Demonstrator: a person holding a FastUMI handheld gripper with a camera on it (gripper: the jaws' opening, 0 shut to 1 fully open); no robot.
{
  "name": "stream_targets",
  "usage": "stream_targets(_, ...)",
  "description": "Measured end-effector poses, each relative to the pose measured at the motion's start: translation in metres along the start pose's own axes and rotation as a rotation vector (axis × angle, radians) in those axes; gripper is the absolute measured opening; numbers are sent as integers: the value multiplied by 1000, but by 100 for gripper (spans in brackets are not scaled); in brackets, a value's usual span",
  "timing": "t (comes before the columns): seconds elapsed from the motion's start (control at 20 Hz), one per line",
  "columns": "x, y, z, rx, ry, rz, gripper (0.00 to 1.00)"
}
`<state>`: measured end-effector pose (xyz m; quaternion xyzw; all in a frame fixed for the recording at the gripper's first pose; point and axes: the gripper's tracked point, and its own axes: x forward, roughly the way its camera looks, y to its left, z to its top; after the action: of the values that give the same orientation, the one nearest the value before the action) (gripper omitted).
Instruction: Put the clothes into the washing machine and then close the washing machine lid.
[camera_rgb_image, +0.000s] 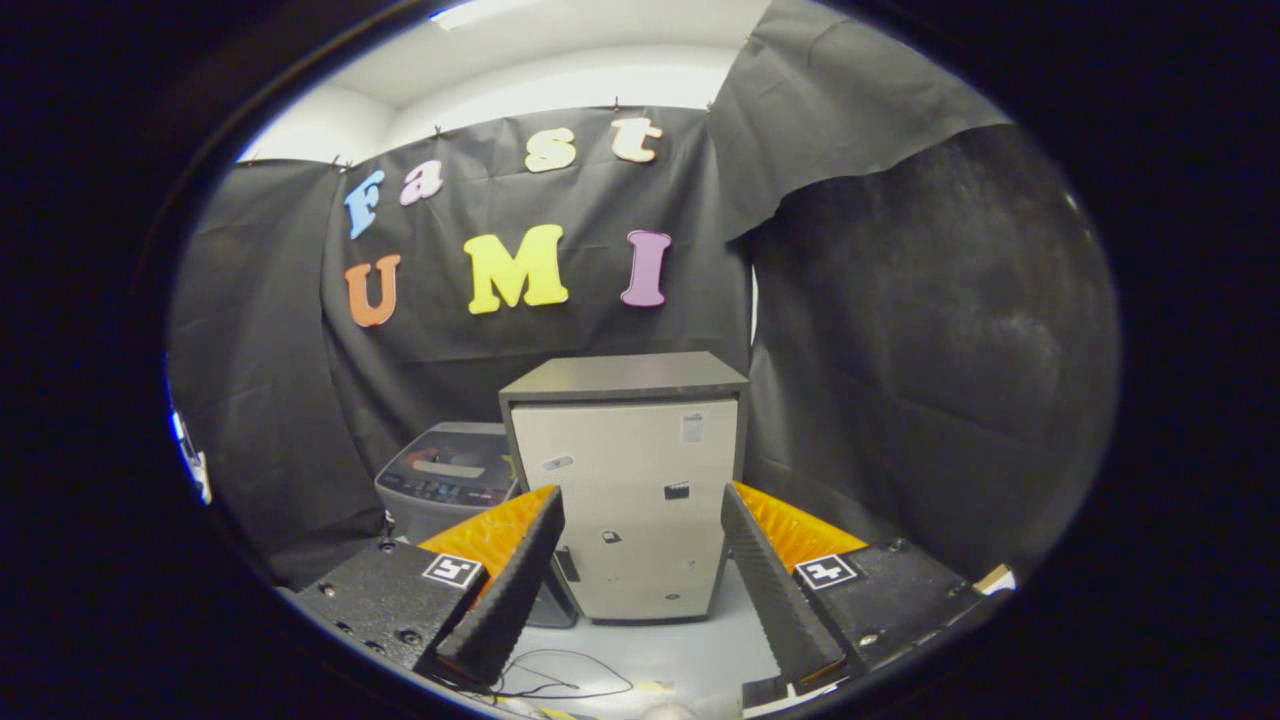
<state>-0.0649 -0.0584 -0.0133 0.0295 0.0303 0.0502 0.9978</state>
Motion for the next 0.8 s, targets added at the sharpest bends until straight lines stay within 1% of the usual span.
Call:
stream_targets(0.35, -11, -5, -5, -45, -6, -12, 99)
stream_targets(0.8, -18, -13, -11, -18, -6, -23, 99)
